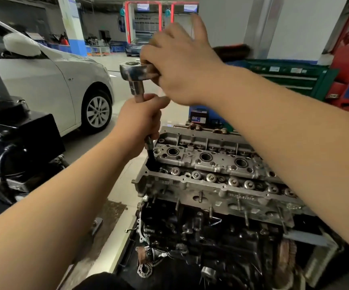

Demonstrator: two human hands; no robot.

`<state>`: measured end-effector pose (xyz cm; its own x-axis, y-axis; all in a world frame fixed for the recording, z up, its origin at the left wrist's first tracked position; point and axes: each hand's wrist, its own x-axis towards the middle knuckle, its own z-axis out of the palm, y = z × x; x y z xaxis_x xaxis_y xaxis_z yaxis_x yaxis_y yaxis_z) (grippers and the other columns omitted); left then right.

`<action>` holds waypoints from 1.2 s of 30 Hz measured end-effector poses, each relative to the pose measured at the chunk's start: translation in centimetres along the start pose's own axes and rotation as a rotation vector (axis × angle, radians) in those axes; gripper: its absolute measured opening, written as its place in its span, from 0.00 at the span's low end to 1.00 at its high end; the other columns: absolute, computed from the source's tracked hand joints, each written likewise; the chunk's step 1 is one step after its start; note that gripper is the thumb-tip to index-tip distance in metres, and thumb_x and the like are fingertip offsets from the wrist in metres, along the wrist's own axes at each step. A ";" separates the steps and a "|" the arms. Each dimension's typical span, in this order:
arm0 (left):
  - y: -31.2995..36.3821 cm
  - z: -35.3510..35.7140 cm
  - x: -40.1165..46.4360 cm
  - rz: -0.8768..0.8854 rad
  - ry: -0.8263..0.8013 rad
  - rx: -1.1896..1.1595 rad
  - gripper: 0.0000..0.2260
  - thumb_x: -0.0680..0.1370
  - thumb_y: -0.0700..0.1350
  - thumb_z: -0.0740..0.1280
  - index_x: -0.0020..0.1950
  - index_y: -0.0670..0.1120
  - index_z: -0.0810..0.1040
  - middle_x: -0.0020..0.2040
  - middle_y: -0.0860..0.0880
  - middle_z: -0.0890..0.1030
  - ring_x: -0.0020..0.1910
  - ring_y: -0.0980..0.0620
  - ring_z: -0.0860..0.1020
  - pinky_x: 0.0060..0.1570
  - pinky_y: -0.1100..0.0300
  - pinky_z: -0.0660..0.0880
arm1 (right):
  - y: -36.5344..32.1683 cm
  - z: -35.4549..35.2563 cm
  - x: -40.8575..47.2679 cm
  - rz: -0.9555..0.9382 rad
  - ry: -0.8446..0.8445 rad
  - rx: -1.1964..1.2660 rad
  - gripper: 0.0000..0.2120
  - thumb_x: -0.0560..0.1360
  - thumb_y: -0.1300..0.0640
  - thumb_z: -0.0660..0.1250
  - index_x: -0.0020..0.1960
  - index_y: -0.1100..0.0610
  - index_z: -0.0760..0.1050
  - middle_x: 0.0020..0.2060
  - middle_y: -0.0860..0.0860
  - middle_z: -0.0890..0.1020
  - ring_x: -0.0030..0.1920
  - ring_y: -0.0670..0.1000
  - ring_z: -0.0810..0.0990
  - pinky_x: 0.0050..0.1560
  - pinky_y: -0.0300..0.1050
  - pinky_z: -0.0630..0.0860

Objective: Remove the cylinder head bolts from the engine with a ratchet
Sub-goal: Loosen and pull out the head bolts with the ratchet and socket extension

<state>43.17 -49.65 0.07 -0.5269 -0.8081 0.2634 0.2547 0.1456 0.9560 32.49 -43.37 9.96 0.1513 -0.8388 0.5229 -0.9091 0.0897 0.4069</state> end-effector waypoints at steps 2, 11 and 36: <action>0.3 -0.8 -0.1 0.025 -0.088 0.111 0.18 0.81 0.44 0.71 0.34 0.51 0.67 0.26 0.51 0.65 0.23 0.50 0.63 0.27 0.59 0.68 | 0.8 0.3 0.9 0.004 -0.117 0.237 0.14 0.84 0.49 0.60 0.69 0.45 0.69 0.64 0.49 0.75 0.69 0.55 0.69 0.76 0.75 0.47; 2.6 -4.5 -1.1 0.145 -0.109 0.348 0.05 0.79 0.41 0.74 0.53 0.43 0.84 0.48 0.41 0.88 0.50 0.43 0.88 0.52 0.48 0.85 | 2.7 -2.5 0.0 -0.121 -0.155 0.284 0.30 0.77 0.25 0.50 0.64 0.43 0.75 0.51 0.39 0.77 0.47 0.49 0.74 0.43 0.46 0.64; -0.2 0.2 0.8 -0.012 -0.076 -0.002 0.15 0.68 0.43 0.62 0.22 0.51 0.64 0.21 0.51 0.60 0.21 0.51 0.56 0.27 0.61 0.57 | -0.9 0.0 -1.1 0.111 0.148 0.322 0.29 0.78 0.25 0.48 0.48 0.47 0.74 0.34 0.43 0.75 0.42 0.49 0.75 0.48 0.47 0.65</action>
<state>42.54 -50.23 0.06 -0.5899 -0.7643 0.2606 0.2494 0.1345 0.9590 33.16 -42.53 8.99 0.0783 -0.7449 0.6626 -0.9951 -0.0180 0.0974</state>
